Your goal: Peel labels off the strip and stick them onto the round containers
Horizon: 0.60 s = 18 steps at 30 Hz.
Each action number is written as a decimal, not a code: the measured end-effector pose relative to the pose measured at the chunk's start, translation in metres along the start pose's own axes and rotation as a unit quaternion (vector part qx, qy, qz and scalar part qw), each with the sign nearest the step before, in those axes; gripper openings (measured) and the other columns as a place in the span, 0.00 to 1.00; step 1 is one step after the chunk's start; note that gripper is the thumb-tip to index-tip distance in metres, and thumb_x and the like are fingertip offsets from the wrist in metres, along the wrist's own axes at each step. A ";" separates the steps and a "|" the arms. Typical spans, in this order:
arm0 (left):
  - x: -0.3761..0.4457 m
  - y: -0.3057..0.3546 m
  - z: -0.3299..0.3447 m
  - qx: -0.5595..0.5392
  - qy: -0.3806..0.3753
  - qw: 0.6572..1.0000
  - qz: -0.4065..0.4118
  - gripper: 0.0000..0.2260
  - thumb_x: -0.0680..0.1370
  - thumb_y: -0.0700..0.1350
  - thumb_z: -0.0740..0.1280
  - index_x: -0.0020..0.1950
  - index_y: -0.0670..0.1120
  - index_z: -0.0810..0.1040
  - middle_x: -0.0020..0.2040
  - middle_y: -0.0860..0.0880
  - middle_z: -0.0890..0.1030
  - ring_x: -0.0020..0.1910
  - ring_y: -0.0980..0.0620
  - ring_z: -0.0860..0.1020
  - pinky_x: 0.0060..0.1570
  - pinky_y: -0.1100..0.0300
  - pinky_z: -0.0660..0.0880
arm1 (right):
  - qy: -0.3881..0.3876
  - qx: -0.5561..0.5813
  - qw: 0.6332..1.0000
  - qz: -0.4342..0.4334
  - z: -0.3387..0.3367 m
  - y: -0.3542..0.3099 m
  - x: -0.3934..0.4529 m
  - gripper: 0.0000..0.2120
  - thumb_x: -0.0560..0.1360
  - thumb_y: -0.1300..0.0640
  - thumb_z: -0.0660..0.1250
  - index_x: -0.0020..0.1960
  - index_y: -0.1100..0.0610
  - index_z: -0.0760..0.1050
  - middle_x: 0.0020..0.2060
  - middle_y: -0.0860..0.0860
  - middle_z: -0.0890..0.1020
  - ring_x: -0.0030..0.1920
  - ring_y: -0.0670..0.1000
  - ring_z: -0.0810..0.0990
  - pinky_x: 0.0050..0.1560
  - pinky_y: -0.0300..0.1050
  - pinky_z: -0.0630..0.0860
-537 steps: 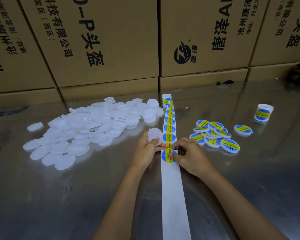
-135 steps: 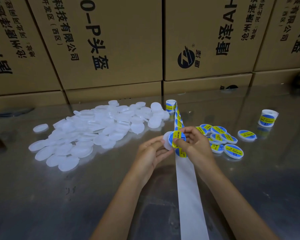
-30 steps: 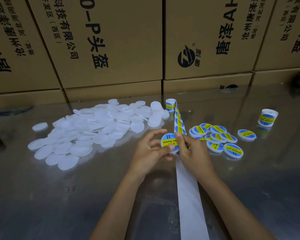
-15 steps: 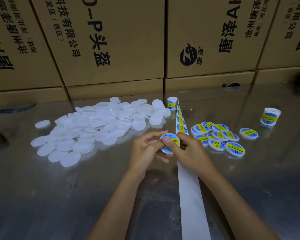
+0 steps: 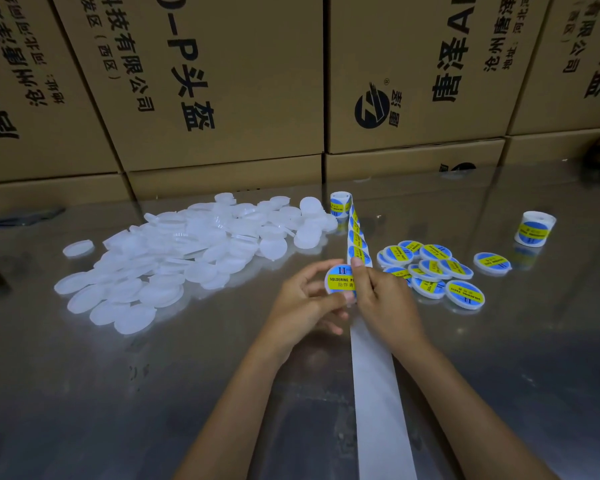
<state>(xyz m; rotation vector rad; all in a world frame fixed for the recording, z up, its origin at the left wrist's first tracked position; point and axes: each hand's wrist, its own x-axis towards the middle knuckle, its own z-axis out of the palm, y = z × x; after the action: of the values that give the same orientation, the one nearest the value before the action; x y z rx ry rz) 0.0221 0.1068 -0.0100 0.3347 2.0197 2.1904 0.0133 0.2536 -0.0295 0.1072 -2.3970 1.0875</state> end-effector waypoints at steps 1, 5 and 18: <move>0.000 0.000 0.002 0.000 0.000 1.000 0.007 0.19 0.75 0.35 0.74 0.64 0.48 0.79 0.42 0.45 0.86 0.32 0.51 0.81 0.31 0.57 0.81 | 0.000 0.025 1.000 0.005 -0.001 0.000 0.000 0.26 0.83 0.45 0.55 0.27 0.48 0.65 0.23 0.47 0.71 0.30 0.52 0.73 0.34 0.49 0.69; 0.001 0.001 0.002 -0.041 0.065 0.996 0.045 0.18 0.75 0.34 0.74 0.63 0.43 0.78 0.41 0.39 0.86 0.32 0.48 0.83 0.32 0.56 0.81 | -0.051 0.208 0.975 0.055 -0.003 -0.008 -0.001 0.28 0.82 0.41 0.55 0.24 0.46 0.68 0.21 0.43 0.68 0.26 0.41 0.67 0.30 0.33 0.64; 0.004 -0.003 -0.002 -0.048 0.103 0.992 0.058 0.08 0.80 0.42 0.69 0.58 0.45 0.83 0.37 0.42 0.85 0.26 0.46 0.81 0.28 0.56 0.80 | -0.084 0.146 0.986 -0.008 0.001 -0.013 -0.006 0.26 0.83 0.47 0.58 0.30 0.59 0.63 0.24 0.48 0.63 0.28 0.45 0.62 0.31 0.41 0.59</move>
<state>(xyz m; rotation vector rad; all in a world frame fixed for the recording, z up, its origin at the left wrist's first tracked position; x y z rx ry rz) 0.0181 0.1065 -0.0131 0.2277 2.0315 2.4763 0.0220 0.2426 -0.0241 0.3300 -2.3594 1.4685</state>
